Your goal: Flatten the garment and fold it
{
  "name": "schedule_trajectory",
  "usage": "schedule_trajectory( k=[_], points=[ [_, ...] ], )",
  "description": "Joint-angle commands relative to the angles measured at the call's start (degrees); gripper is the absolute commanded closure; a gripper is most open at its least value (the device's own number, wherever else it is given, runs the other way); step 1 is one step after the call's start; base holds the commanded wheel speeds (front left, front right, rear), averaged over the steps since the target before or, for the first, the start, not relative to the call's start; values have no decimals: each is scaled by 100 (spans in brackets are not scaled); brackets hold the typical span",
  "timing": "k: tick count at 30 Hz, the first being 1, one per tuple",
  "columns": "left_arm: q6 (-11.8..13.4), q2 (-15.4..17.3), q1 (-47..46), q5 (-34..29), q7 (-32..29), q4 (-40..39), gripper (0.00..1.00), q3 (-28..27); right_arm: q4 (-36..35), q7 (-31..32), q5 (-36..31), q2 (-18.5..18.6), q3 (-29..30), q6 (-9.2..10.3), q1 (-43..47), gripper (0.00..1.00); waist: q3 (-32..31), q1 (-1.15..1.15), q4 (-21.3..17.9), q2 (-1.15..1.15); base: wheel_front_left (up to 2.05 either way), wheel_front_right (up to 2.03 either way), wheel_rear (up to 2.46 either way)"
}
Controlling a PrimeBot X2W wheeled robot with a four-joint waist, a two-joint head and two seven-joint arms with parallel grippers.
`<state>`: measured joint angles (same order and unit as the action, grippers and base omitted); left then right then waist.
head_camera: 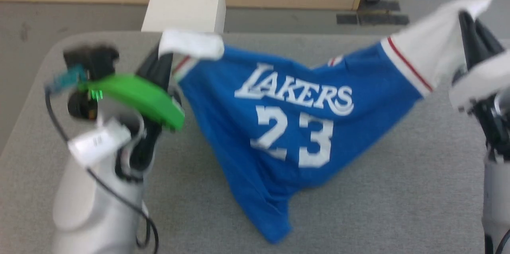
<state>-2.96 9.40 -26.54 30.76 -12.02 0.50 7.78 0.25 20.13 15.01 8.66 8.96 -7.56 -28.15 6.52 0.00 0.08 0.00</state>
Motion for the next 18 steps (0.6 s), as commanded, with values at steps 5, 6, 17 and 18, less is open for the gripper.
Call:
schedule_trajectory(
  k=[5,6,17,18],
  points=[
    [-7,62,-1345,81,-343,546,100,-34,413,-5,-180,129,-540,8,-1109,100,-443,0,-180,0,0,0,0],
    [5,66,-1553,72,-352,672,100,-48,531,-3,-208,128,-615,8,-1291,100,-473,0,-195,0,0,0,0],
    [255,257,-3775,-226,-346,2604,100,-139,2661,-415,-946,97,-1258,8,-3718,100,-633,0,-463,0,0,0,0],
    [275,249,-3878,-208,-366,2664,100,-155,2770,-430,-980,101,-1289,8,-3836,100,-603,0,-476,0,0,0,0]
  ],
)
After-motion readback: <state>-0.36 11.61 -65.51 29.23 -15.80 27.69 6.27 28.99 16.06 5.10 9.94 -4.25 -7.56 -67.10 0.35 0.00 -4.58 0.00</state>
